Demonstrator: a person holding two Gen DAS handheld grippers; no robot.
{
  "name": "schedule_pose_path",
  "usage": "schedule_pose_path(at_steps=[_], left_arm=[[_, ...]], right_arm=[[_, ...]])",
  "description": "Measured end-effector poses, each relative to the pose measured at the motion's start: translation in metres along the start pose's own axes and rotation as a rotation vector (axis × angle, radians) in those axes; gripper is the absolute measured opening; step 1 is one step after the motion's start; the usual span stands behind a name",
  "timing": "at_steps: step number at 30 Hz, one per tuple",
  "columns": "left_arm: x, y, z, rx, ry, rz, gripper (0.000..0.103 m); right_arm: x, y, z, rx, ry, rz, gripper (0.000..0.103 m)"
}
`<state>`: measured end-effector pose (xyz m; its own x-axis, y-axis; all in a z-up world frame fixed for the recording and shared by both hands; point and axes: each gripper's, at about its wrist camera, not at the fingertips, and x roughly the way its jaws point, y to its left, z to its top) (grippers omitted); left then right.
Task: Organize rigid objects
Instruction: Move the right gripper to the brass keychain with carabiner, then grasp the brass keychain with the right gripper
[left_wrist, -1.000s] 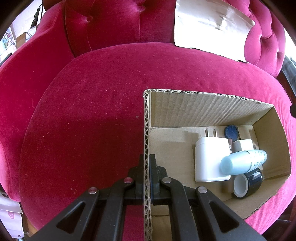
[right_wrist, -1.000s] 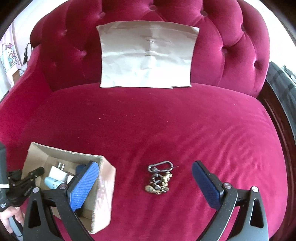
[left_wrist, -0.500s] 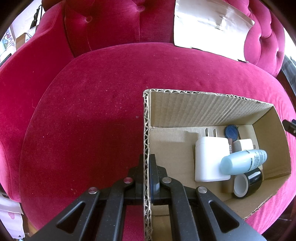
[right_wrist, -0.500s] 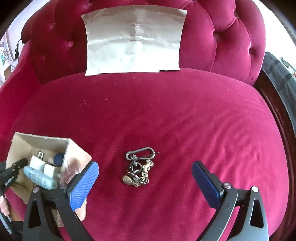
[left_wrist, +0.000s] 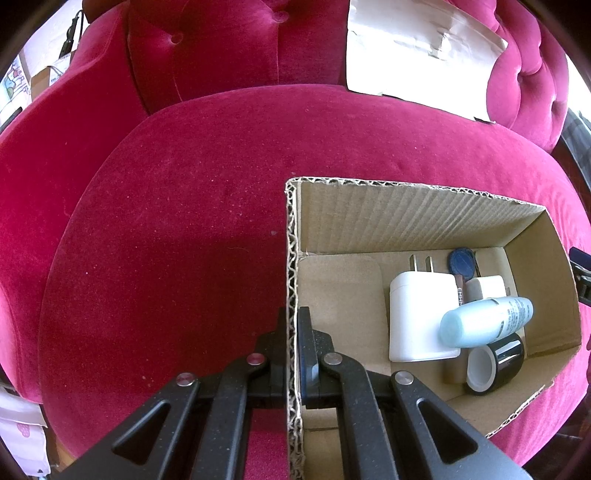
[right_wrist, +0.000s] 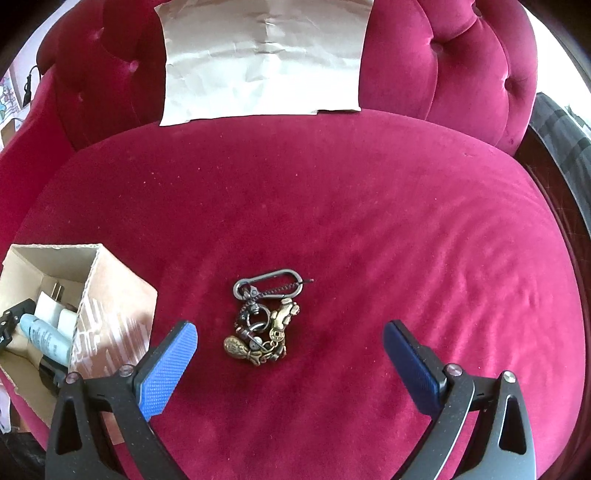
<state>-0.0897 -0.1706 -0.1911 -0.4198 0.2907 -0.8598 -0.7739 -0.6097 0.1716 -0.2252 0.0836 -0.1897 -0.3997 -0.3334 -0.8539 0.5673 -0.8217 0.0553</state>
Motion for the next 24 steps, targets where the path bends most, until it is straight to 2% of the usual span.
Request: schedule_pose_path(at_steps=[24], left_arm=[[-0.003, 0.006, -0.001, 0.014, -0.001, -0.012, 0.003]], right_arm=[[0.023, -0.001, 0.004, 0.055, 0.048, -0.014, 0.103]])
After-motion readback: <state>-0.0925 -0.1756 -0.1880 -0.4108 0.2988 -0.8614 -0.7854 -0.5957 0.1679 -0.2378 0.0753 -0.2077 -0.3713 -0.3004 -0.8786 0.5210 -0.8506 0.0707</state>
